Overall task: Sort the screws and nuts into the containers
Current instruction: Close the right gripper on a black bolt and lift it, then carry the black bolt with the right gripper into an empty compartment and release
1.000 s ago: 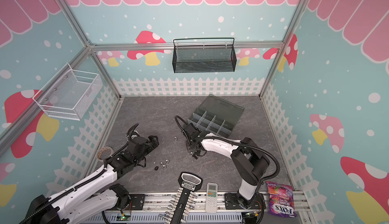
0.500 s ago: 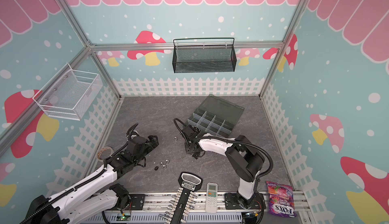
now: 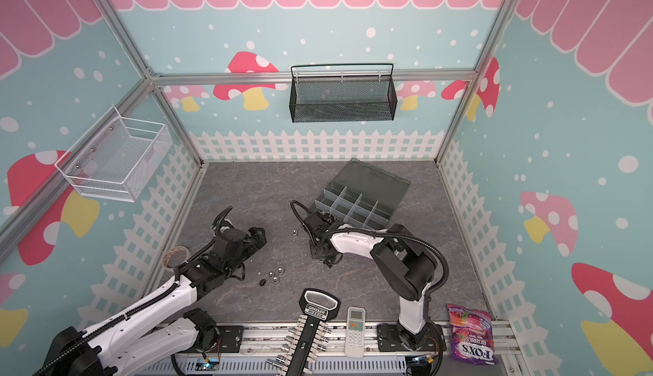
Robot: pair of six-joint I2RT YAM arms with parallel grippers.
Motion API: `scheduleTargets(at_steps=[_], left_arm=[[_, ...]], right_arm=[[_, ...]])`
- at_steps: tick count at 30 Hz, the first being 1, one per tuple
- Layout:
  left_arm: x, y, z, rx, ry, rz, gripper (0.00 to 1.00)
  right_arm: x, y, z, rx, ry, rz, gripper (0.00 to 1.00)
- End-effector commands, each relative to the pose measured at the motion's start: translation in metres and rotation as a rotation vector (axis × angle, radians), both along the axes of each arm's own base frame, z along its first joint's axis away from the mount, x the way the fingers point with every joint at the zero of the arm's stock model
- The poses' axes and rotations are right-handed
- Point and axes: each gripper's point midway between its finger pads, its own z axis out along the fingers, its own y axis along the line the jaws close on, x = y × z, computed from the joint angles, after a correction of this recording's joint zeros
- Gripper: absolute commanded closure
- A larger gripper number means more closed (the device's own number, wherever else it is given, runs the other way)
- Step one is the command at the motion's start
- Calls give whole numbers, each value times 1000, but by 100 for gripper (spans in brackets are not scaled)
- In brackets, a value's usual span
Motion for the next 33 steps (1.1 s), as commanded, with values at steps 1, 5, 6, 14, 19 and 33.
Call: scheduleTargets(at_steps=[1,5,6,14,19,33], left_arm=[[0,3,-3,-15,4,20,0],[1,3,-2,-15,3,21,0],[0,3,-2,-14,4,21,0],[0,7,-2,-9,2,33,0],[-2,11,-3,-3,7,46,0],[-4,23,2,12,5,84,0]], right_arm=[[-4,-2,-15,-39,28,0,85],[1,0,-3,-23,1,-4,96],[3,1,3,-16,-14,-5,98],[24,-5,74,73,-174,-37,100],[39,-33,103,101,-235,-96,100],[60,-144,95,28,-218,-319,100]])
